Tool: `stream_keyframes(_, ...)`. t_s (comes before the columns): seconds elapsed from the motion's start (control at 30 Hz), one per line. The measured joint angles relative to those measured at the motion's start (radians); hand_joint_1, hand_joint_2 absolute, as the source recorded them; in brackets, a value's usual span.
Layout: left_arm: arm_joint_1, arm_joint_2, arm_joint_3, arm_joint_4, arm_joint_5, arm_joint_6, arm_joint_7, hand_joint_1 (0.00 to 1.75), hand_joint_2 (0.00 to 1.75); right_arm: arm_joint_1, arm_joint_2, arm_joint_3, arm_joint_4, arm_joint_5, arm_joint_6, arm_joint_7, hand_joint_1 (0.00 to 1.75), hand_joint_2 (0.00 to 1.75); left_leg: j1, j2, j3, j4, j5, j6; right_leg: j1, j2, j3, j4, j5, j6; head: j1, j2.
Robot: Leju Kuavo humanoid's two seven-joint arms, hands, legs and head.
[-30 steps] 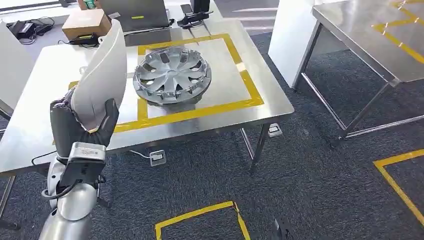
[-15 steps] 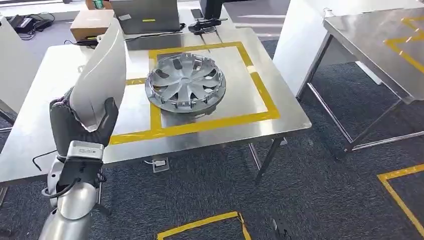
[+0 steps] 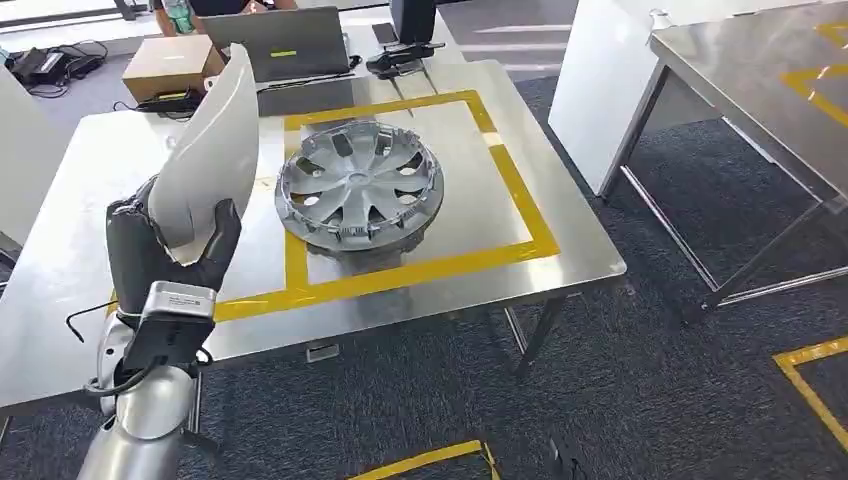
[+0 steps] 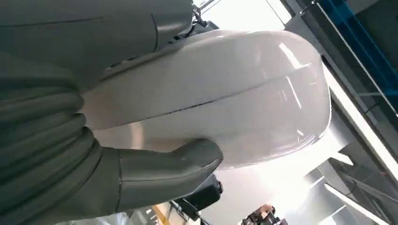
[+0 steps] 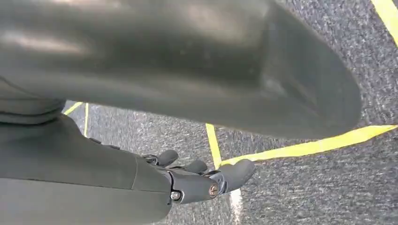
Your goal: Take the parts from the cabinet and place them on the table.
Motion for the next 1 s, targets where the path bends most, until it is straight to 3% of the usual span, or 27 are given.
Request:
stream_keyframes(0.03, -0.001, 0.0, 0.0, 0.002, 0.001, 0.0, 0.0, 1.75, 1.75, 0.0, 0.0, -0.001, 0.0, 0.0, 0.0, 0.0, 0.0, 0.0, 0.0, 0.0, 0.015, -0.053, 0.04, 0.003, 0.0, 0.001, 0.012, 0.0, -0.009, 0.001, 0.0, 0.0)
stream_keyframes(0.1, -0.003, 0.0, 0.0, 0.008, 0.002, 0.0, 0.003, 1.75, 1.75, 0.0, 0.002, -0.003, 0.0, 0.0, 0.0, 0.0, 0.0, 0.0, 0.0, 0.001, 0.08, -0.229, 0.156, 0.013, 0.0, 0.001, 0.041, 0.0, -0.029, 0.006, 0.0, 0.0)
stream_keyframes(0.13, -0.005, 0.002, 0.002, 0.015, 0.002, 0.002, 0.004, 1.75, 1.75, 0.0, 0.002, -0.005, 0.0, 0.0, 0.0, 0.0, 0.0, 0.0, -0.001, 0.0, 0.091, -0.283, 0.183, 0.015, 0.002, 0.001, 0.05, 0.003, -0.036, 0.012, -0.002, 0.0)
stream_keyframes(0.17, -0.009, 0.002, 0.003, 0.025, 0.0, 0.006, 0.006, 1.75, 1.75, -0.002, 0.002, -0.008, 0.0, 0.0, 0.001, 0.0, 0.0, 0.0, -0.007, 0.003, 0.096, -0.298, 0.145, 0.018, 0.004, 0.004, 0.045, 0.004, -0.041, 0.019, -0.006, 0.0)
stream_keyframes(0.2, -0.008, 0.003, 0.004, 0.03, -0.004, 0.01, 0.01, 1.75, 1.75, -0.004, 0.002, -0.011, 0.0, 0.0, 0.002, 0.0, 0.0, 0.0, -0.007, 0.002, 0.101, -0.289, 0.164, 0.026, 0.003, 0.002, 0.043, 0.003, -0.048, 0.027, -0.003, 0.0)
stream_keyframes(0.23, -0.011, 0.005, 0.007, 0.04, -0.011, 0.019, 0.011, 1.75, 1.75, -0.003, 0.002, -0.012, 0.0, 0.001, 0.003, -0.001, 0.0, 0.0, -0.008, -0.001, 0.101, -0.289, 0.162, 0.03, 0.003, 0.001, 0.045, -0.003, -0.05, 0.033, -0.005, 0.0)
stream_keyframes(0.27, -0.017, 0.005, 0.012, 0.052, -0.017, 0.028, 0.01, 1.75, 1.75, -0.003, 0.002, -0.013, 0.0, 0.002, 0.004, -0.001, 0.0, 0.0, -0.006, -0.003, 0.105, -0.299, 0.169, 0.029, 0.003, 0.0, 0.051, -0.003, -0.053, 0.033, -0.003, 0.0)
stream_keyframes(0.3, -0.033, 0.006, 0.019, 0.078, -0.026, 0.036, 0.004, 1.75, 1.75, -0.003, 0.002, -0.014, 0.0, 0.004, 0.005, -0.001, 0.0, 0.0, -0.007, -0.004, 0.105, -0.303, 0.17, 0.027, 0.004, 0.0, 0.049, -0.005, -0.041, 0.019, -0.004, 0.0)
stream_keyframes(0.47, -0.112, 0.018, 0.066, 0.26, -0.075, 0.067, -0.003, 1.75, 1.75, -0.011, 0.002, -0.021, 0.0, 0.02, 0.01, -0.001, 0.0, 0.0, -0.008, -0.009, 0.107, -0.305, 0.16, 0.041, 0.004, -0.001, 0.068, -0.036, -0.049, 0.021, 0.001, 0.0)
stream_keyframes(0.6, -0.229, 0.057, 0.112, 0.517, -0.209, 0.158, 0.083, 1.75, 1.75, -0.012, 0.002, -0.025, 0.0, 0.036, 0.015, -0.001, 0.0, 0.0, -0.01, -0.008, 0.112, -0.305, 0.157, 0.044, 0.003, -0.001, 0.074, -0.041, -0.048, 0.03, 0.001, 0.0)
stream_keyframes(0.77, -0.335, 0.155, 0.134, 0.782, -0.301, 0.127, 0.204, 1.75, 1.75, -0.009, 0.002, -0.031, 0.0, 0.049, 0.015, -0.014, 0.0, 0.0, -0.009, 0.0, 0.118, -0.306, 0.158, 0.044, 0.003, 0.001, 0.076, -0.04, -0.047, 0.038, 0.0, 0.0)
stream_keyframes(0.87, -0.353, 0.187, 0.138, 0.853, -0.361, 0.134, 0.212, 1.75, 1.75, -0.005, 0.002, -0.037, 0.0, 0.056, 0.018, -0.017, 0.0, 0.0, -0.008, -0.003, 0.119, -0.306, 0.159, 0.042, 0.003, 0.0, 0.077, -0.04, -0.047, 0.038, 0.001, 0.0)
stream_keyframes(1.0, -0.353, 0.196, 0.099, 0.922, -0.489, 0.135, 0.282, 1.75, 1.75, -0.005, 0.001, -0.037, 0.0, 0.073, 0.028, -0.025, 0.0, 0.0, -0.008, -0.004, 0.121, -0.308, 0.159, 0.042, 0.004, 0.0, 0.078, -0.04, -0.047, 0.037, 0.001, 0.0)
